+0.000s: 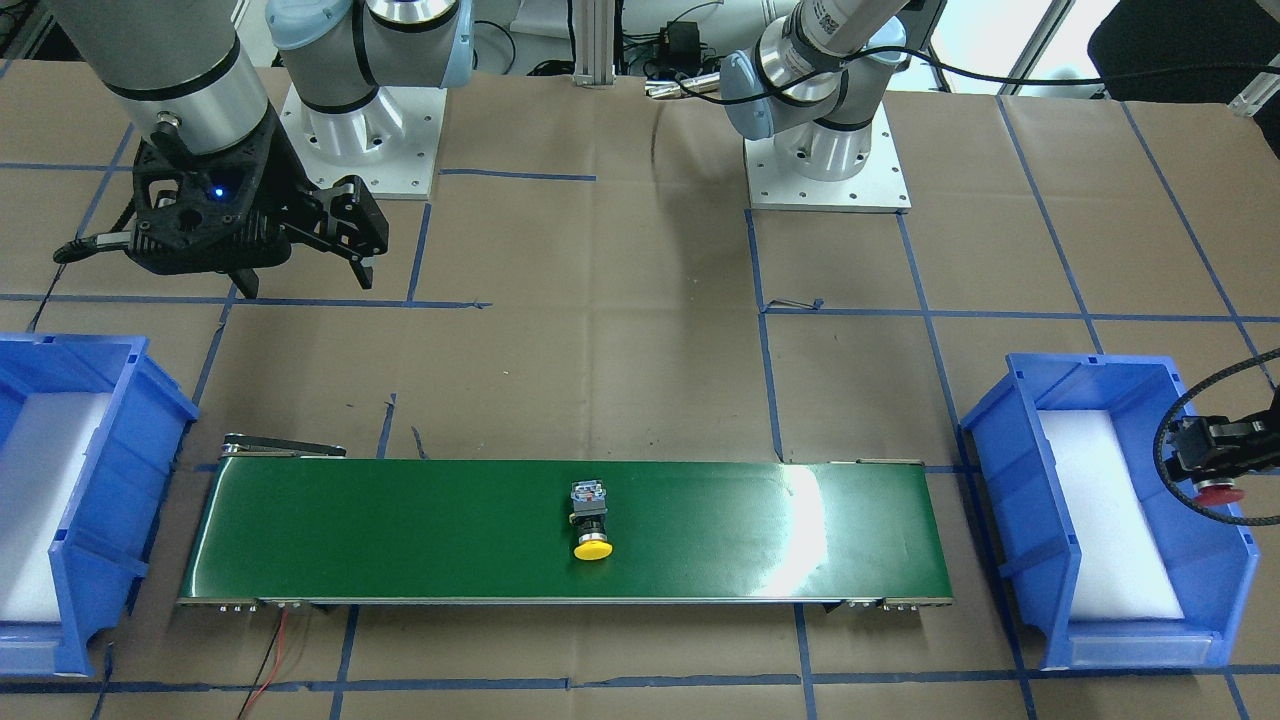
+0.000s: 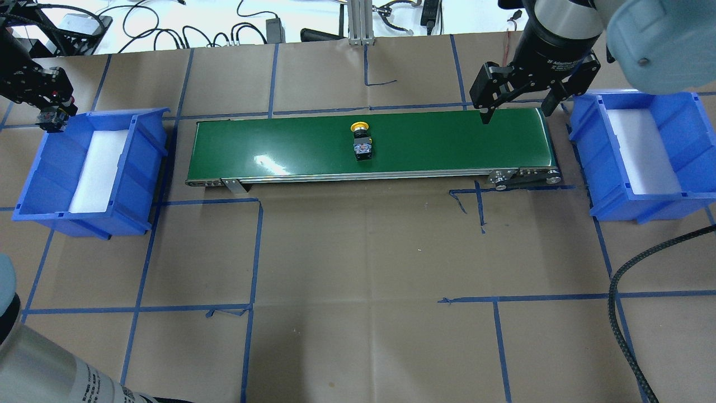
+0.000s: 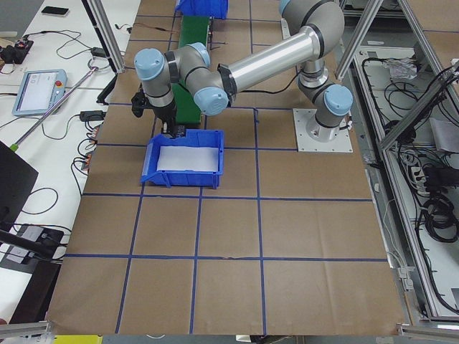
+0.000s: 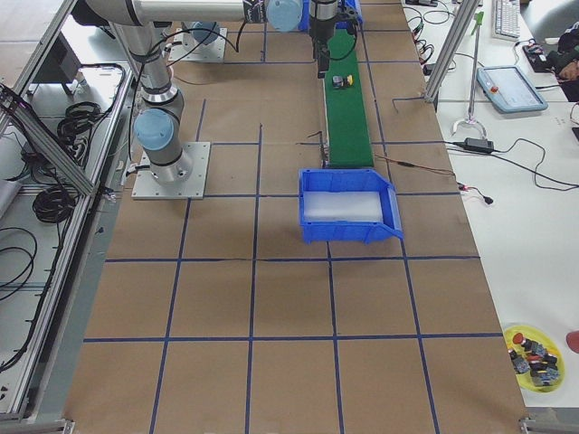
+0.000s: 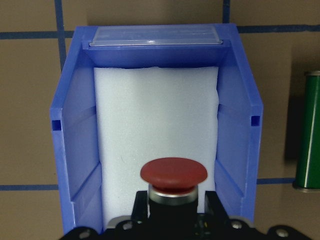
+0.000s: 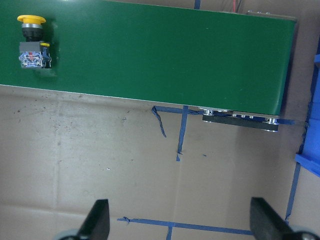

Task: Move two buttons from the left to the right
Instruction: 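Lift the red button and carry it onto the belt with the left gripper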

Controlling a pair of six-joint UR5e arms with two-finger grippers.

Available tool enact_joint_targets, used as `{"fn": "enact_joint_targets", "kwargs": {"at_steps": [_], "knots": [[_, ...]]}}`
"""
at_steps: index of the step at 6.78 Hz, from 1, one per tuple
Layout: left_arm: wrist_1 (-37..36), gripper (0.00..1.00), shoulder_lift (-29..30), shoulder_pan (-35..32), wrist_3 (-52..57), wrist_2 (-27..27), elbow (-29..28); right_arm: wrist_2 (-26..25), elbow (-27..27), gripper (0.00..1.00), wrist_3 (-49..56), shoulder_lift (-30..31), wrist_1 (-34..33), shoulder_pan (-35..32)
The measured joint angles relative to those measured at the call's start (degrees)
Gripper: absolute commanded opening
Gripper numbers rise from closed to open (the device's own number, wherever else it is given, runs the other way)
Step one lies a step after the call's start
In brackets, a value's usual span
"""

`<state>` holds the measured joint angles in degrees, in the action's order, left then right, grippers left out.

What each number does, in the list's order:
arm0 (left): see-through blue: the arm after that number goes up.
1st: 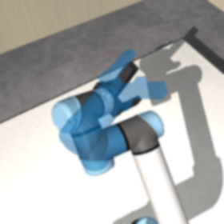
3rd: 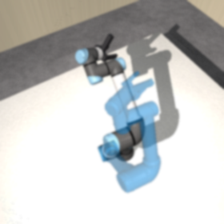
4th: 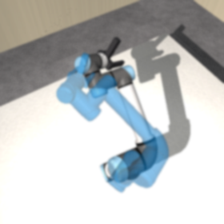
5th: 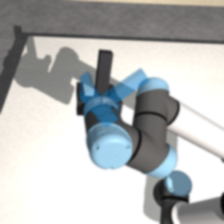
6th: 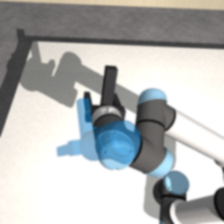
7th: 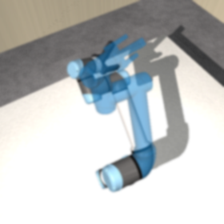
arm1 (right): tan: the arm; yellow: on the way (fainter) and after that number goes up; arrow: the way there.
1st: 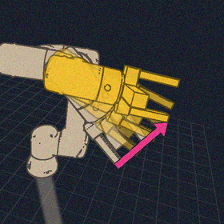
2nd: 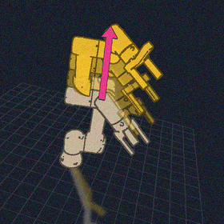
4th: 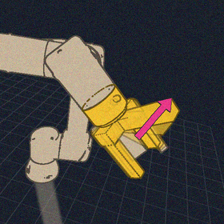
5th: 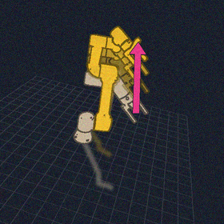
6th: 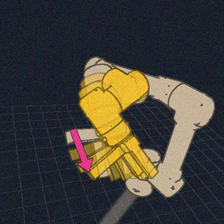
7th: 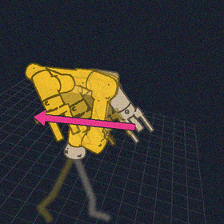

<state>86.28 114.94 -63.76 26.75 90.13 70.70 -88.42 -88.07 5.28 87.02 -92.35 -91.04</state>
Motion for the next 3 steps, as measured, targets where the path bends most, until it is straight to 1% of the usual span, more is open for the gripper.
{"fn": "enact_joint_targets", "kwargs": {"at_steps": [3], "knots": [[0.0, 0.06, -1.3, -9.7, -11.0, -0.1, -0.4, -0.1, -0.1, 1.00, 0.0, 0.1, 0.1, 0.1]]}}
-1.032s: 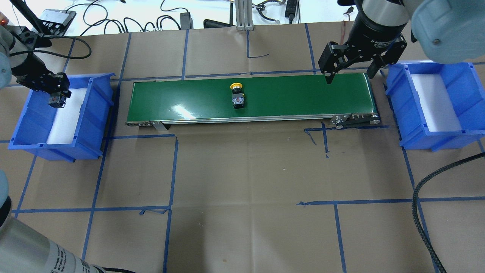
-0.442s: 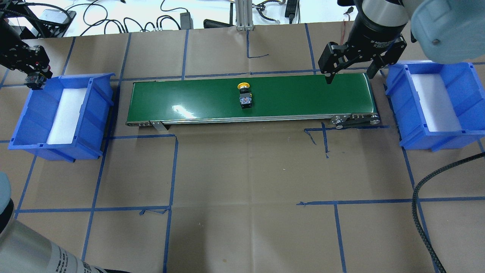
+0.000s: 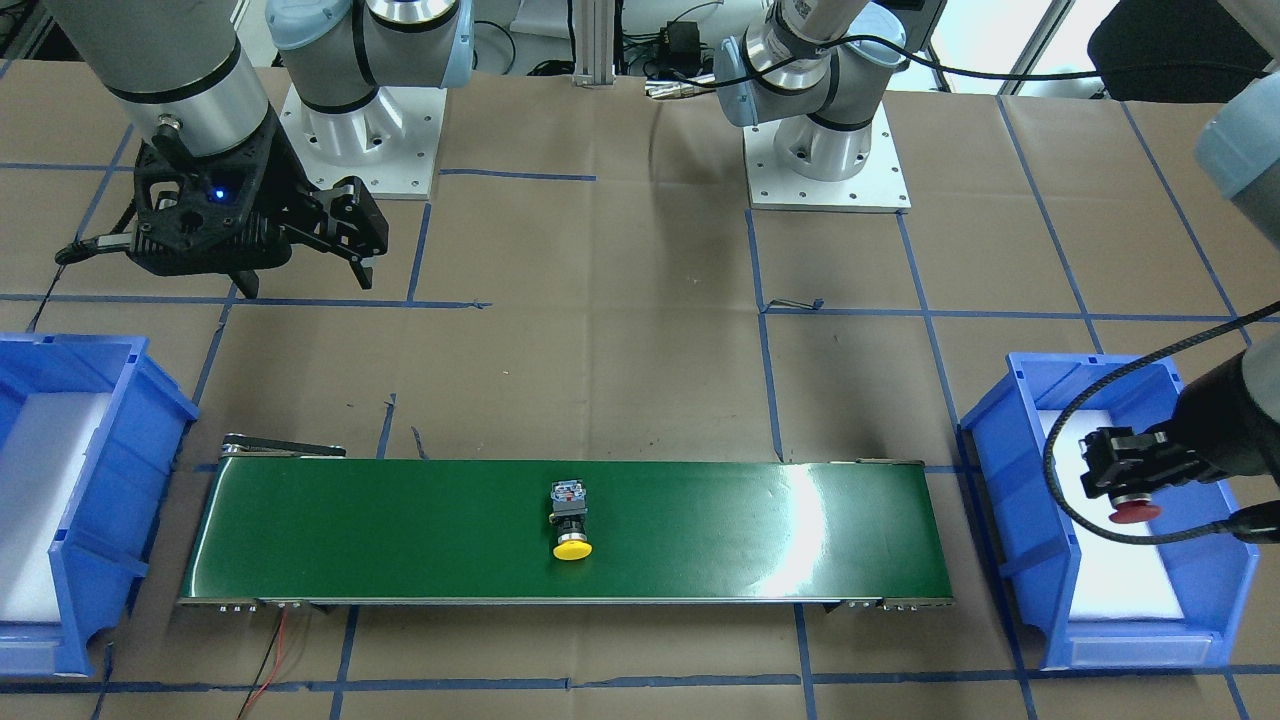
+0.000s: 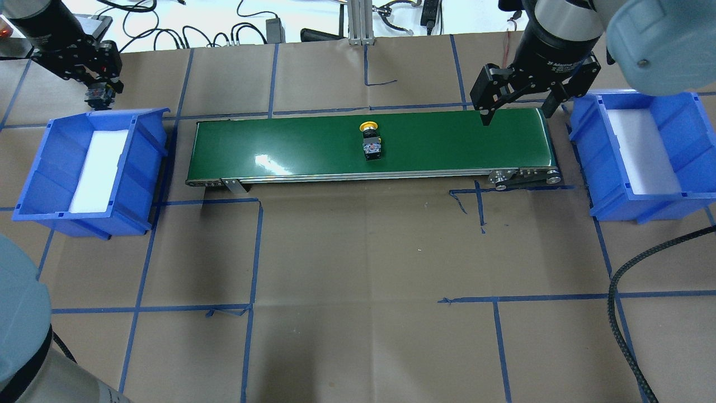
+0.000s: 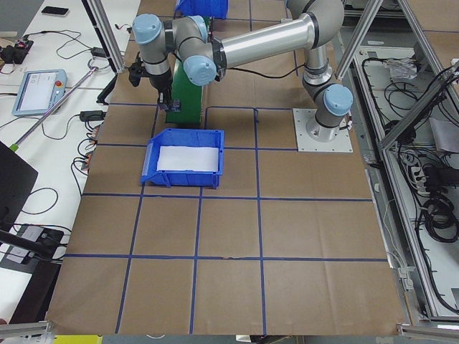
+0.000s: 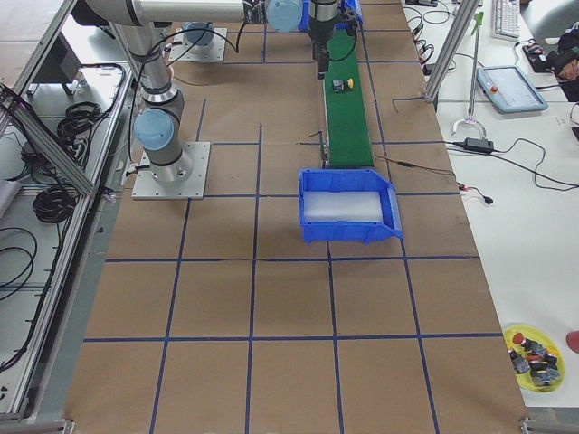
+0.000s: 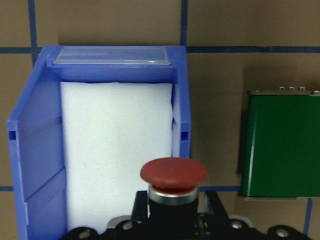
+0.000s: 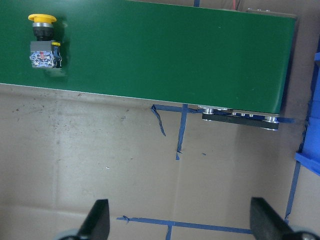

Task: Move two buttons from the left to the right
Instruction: 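Lift the red button and carry it onto the belt with the left gripper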

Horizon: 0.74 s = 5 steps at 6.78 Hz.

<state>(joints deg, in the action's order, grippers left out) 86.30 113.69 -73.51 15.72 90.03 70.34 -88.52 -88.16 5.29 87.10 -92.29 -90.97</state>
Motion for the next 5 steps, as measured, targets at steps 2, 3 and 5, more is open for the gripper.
{"fn": "enact_joint_targets", "kwargs": {"at_steps": [2, 3, 5], "knots": [[-0.3, 0.06, 0.4, -6.2, -6.8, 0.0, 0.5, 0.0, 0.1, 1.00, 0.0, -0.1, -0.1, 0.0], [-0.9, 0.06, 0.9, -9.0, -8.5, 0.0, 0.8, 0.0, 0.1, 1.00, 0.0, -0.7, -0.3, 0.0], [-3.2, 0.06, 1.9, -11.5, -11.2, 0.1, 3.5, 0.1, 0.3, 1.00, 0.0, -2.3, -1.1, -0.1]]}}
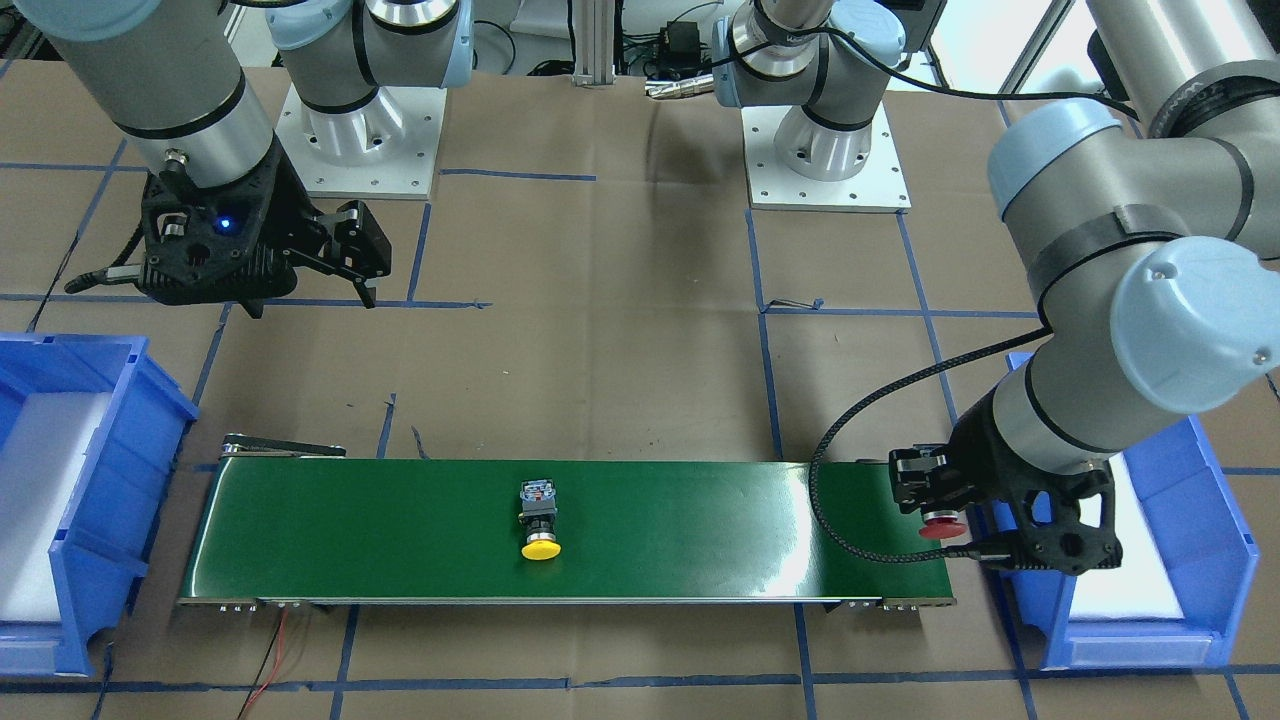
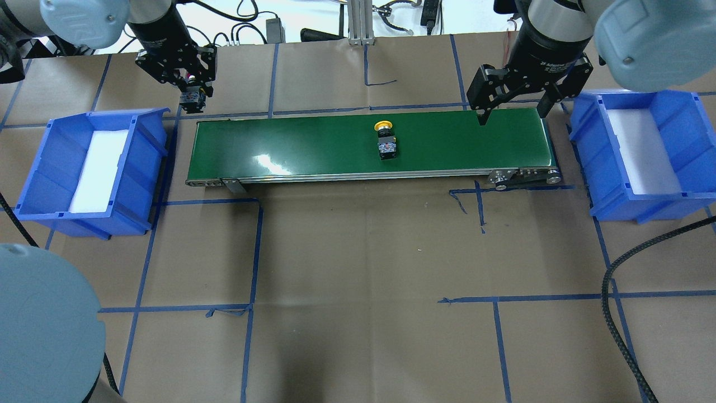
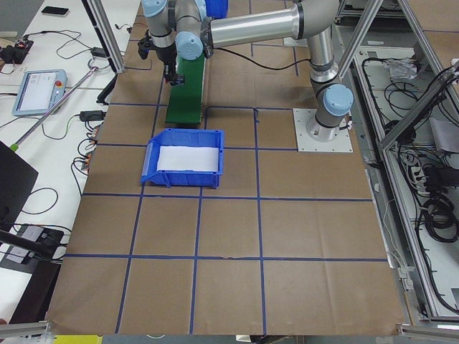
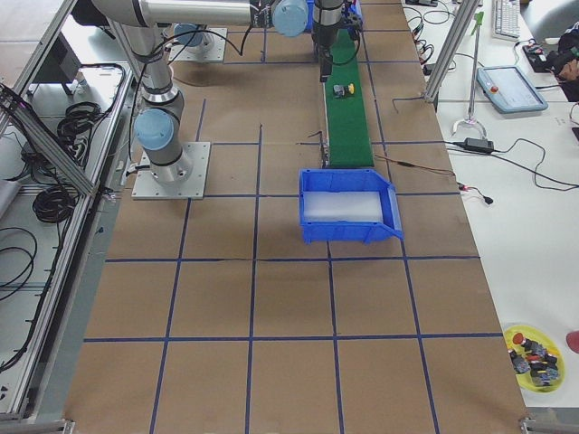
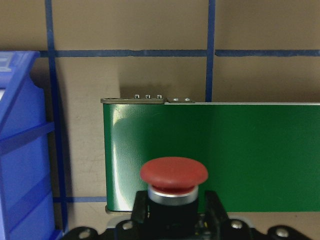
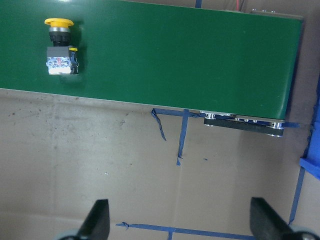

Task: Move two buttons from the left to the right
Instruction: 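Lift the red button and carry it onto the belt with the left gripper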

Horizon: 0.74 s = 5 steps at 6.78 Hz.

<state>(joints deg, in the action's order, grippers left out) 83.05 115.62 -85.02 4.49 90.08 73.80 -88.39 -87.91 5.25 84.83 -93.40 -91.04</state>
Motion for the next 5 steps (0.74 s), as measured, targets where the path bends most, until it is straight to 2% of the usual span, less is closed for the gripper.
{"fn": "enact_joint_targets", "kwargs": {"at_steps": [3, 5], "knots": [[-14.2, 0.06, 0.6, -0.4, -1.2, 1.3, 10.7, 0.0, 0.0, 1.00, -0.1, -0.6, -1.2, 0.0], [-17.2, 0.07, 1.7, -0.4, -1.3, 1.7, 12.4, 0.0, -0.2, 1.00, 0.0, -2.5, -6.7, 0.0]]}}
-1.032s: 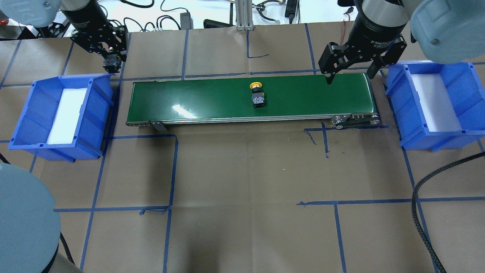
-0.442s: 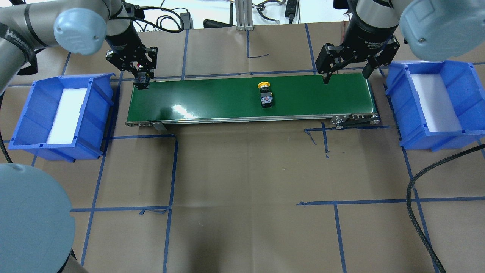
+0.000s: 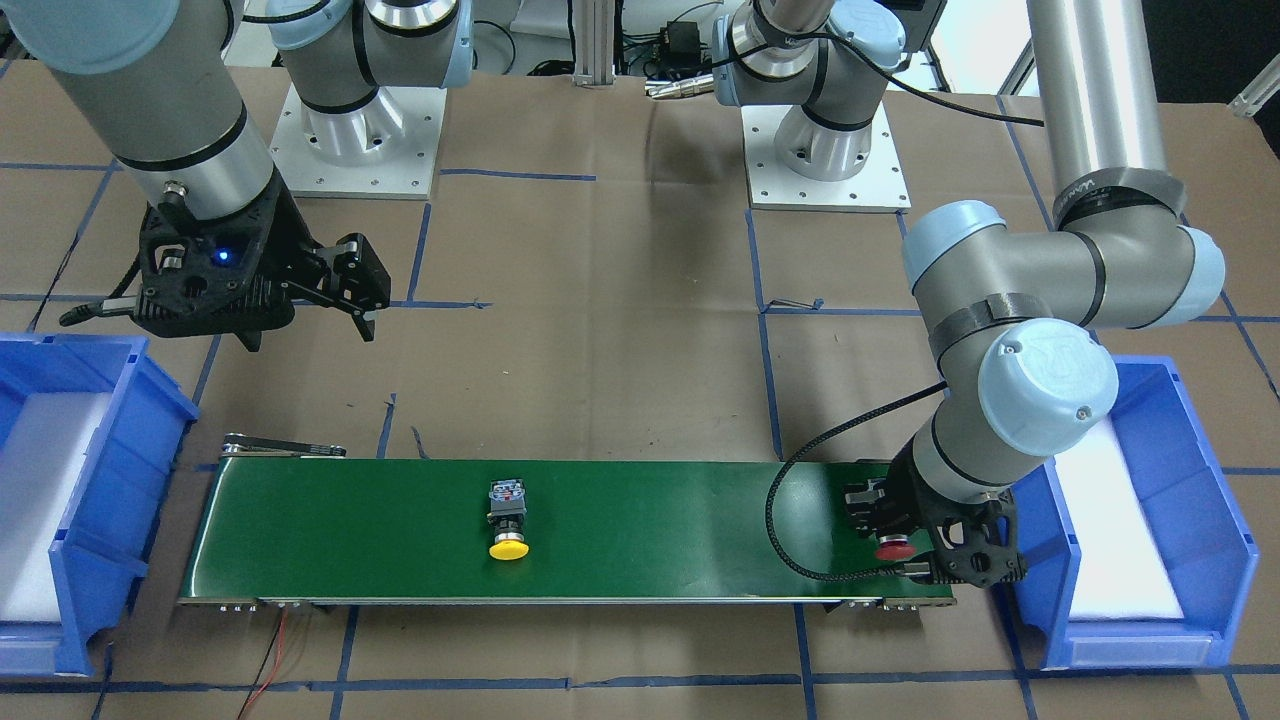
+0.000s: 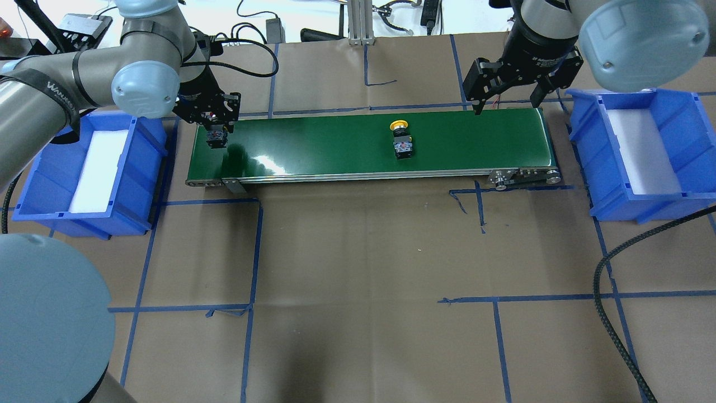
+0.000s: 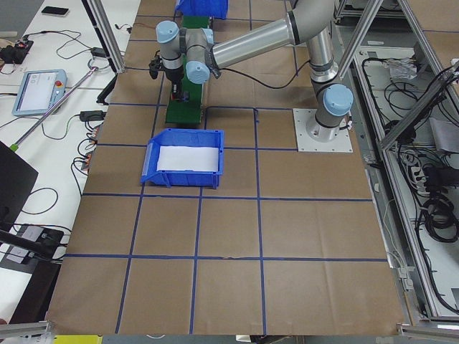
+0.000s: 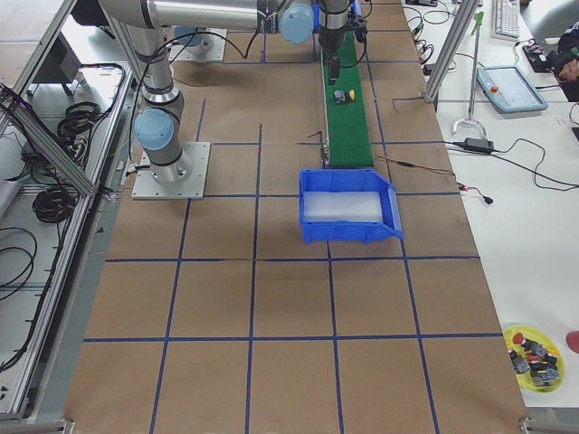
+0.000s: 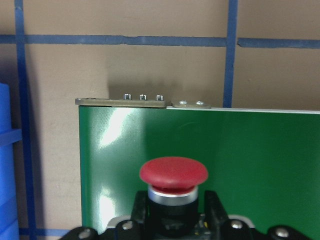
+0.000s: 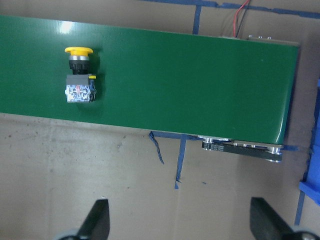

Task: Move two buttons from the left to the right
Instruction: 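Lift the red button and carry it onto the belt with the left gripper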

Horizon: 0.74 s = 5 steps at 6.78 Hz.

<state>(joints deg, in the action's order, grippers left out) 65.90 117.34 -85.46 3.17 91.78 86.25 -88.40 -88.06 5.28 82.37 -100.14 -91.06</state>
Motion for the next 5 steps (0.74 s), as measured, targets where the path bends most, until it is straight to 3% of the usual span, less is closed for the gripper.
{"fn": "enact_joint_targets", "kwargs": {"at_steps": [3, 4, 5], "knots": [[-2.3, 0.09, 1.8, -0.2, -2.1, 0.0, 0.3, 0.8, 0.0, 1.00, -0.1, -5.3, -6.7, 0.0], [-3.1, 0.46, 2.4, -0.4, -3.2, 0.0, 0.3, 1.1, 0.1, 1.00, -0.1, -8.2, -9.6, 0.0], [-3.5, 0.99, 2.6, -0.7, -3.9, 0.1, 0.3, 1.2, 0.2, 1.00, -0.1, -10.2, -11.9, 0.1]]}}
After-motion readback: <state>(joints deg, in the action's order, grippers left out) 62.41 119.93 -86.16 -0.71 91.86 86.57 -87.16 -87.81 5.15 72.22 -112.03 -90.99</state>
